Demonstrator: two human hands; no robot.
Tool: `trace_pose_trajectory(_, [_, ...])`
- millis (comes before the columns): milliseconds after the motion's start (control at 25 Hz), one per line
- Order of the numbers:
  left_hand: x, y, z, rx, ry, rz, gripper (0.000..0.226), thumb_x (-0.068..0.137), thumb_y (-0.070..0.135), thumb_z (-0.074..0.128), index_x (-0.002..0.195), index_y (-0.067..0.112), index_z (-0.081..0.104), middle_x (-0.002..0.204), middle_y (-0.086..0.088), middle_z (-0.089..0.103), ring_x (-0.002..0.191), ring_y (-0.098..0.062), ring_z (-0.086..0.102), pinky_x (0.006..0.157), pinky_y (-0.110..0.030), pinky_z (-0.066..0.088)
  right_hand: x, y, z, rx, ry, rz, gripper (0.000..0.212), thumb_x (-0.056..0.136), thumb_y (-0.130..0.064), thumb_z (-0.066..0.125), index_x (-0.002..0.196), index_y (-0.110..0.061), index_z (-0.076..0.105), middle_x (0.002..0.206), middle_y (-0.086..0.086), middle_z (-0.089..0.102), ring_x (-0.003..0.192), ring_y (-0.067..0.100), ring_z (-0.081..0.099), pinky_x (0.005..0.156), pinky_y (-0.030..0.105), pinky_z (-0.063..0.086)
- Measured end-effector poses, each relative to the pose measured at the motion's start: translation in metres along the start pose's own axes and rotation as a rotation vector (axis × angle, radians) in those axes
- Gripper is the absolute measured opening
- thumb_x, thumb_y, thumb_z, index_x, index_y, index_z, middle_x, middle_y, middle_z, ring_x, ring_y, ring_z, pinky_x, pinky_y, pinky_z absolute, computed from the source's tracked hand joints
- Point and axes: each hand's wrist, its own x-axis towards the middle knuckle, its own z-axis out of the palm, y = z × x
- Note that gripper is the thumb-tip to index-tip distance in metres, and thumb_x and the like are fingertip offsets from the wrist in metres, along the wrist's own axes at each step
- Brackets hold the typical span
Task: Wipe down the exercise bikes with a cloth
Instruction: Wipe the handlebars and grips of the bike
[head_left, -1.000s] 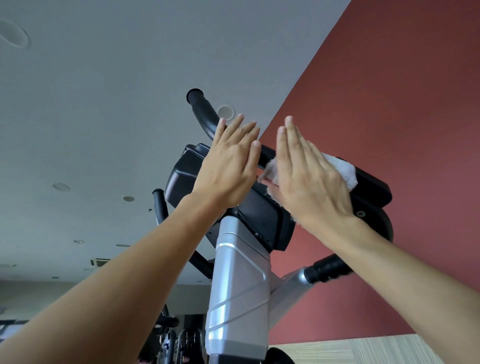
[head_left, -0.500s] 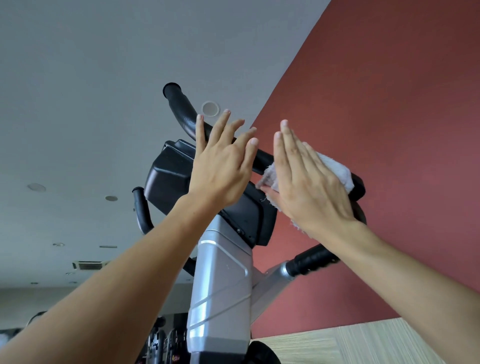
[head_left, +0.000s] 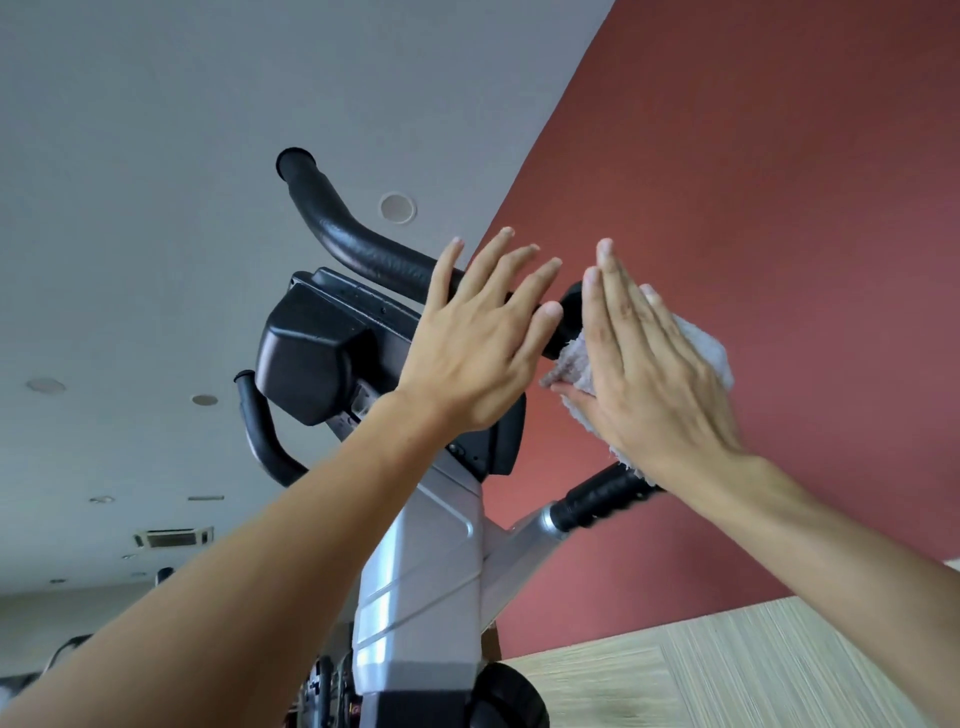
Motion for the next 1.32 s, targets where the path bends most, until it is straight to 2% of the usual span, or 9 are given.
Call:
trace_pose_trajectory(80, [0.001,0.002,0.004,0.011,0.055,-0.035,0.059,0.108,0.043,0.013,0.155,0.022,0.04,0.156,0.001,0.044,0.156,-0.017,0.017,0.127,-0.046,-0.001,-0.004,0.003,0.003,0.049,0.005,0.01,0.094,0.099,-0.041,0.064,0.156,0.012,0.011,0.165,0.028,0.008,0.154,0.032,0.02,0.124,0.042,0.028])
trace_pose_trajectory(320, [-0.003,0.019,0.019,0.074,0.053,-0.005,0.056,0.108,0.042,0.018,0.153,0.02,0.043,0.154,-0.001,0.046,0.153,-0.021,0.025,0.125,-0.046,0.009,-0.066,-0.007,0.02,0.295,0.008,0.415,0.101,0.095,-0.041,0.064,0.156,0.009,0.001,0.165,0.029,0.005,0.155,0.034,0.013,0.124,0.043,0.025])
trace_pose_trajectory(600, [0.005,0.042,0.031,0.098,0.135,-0.146,0.054,0.107,0.042,0.024,0.147,0.015,0.049,0.15,-0.002,0.049,0.145,-0.021,0.036,0.122,-0.052,0.013,-0.056,0.007,0.021,0.303,0.038,0.308,0.098,0.095,-0.039,0.069,0.155,0.012,0.01,0.164,0.031,0.006,0.154,0.035,0.018,0.124,0.037,0.024])
trace_pose_trajectory(680, [0.003,0.051,0.041,0.098,0.168,-0.192,0.056,0.106,0.041,0.026,0.148,0.01,0.048,0.151,-0.004,0.049,0.144,-0.021,0.037,0.123,-0.053,0.01,-0.07,-0.002,0.029,0.486,0.054,0.424,0.096,0.098,-0.045,0.057,0.156,0.011,0.004,0.166,0.028,0.0,0.156,0.032,0.009,0.125,0.039,0.023])
trace_pose_trajectory(800, [0.002,0.055,0.047,0.089,0.222,-0.217,0.057,0.106,0.038,0.028,0.152,0.009,0.042,0.155,-0.008,0.045,0.143,-0.024,0.037,0.123,-0.052,0.01,-0.096,-0.015,0.038,0.75,0.061,0.624,0.098,0.096,-0.038,0.058,0.157,0.007,-0.004,0.167,0.023,-0.007,0.157,0.031,0.004,0.124,0.048,0.024])
trace_pose_trajectory(960, [0.004,0.057,0.049,0.096,0.27,-0.204,0.056,0.106,0.036,0.028,0.156,0.011,0.038,0.16,-0.008,0.039,0.143,-0.026,0.036,0.122,-0.051,0.014,-0.084,-0.007,0.033,0.586,0.046,0.536,0.093,0.098,-0.035,0.056,0.155,0.009,-0.001,0.165,0.029,-0.005,0.156,0.03,0.0,0.127,0.034,0.013])
trace_pose_trajectory(1040, [0.004,0.056,0.053,0.102,0.309,-0.209,0.055,0.106,0.035,0.029,0.155,0.011,0.04,0.16,-0.008,0.04,0.143,-0.025,0.035,0.122,-0.051,0.015,-0.074,-0.003,0.031,0.527,0.068,0.46,0.091,0.099,-0.039,0.053,0.155,0.011,0.002,0.164,0.031,-0.003,0.156,0.033,0.004,0.127,0.033,0.013])
trace_pose_trajectory(1240, [0.003,0.056,0.058,0.083,0.354,-0.212,0.054,0.106,0.034,0.031,0.152,0.009,0.045,0.157,-0.009,0.043,0.142,-0.027,0.038,0.121,-0.05,0.017,-0.105,-0.026,0.047,0.957,0.139,0.717,0.098,0.097,-0.027,0.06,0.157,0.004,-0.01,0.167,0.023,-0.013,0.157,0.029,-0.006,0.128,0.044,0.013])
trace_pose_trajectory(1320, [0.004,0.057,0.056,0.07,0.355,-0.215,0.054,0.106,0.034,0.03,0.151,0.008,0.045,0.157,-0.009,0.043,0.142,-0.027,0.039,0.122,-0.049,0.017,-0.109,-0.026,0.046,0.994,0.09,0.753,0.095,0.097,-0.029,0.056,0.157,0.001,-0.012,0.167,0.02,-0.015,0.157,0.026,-0.007,0.128,0.038,0.009])
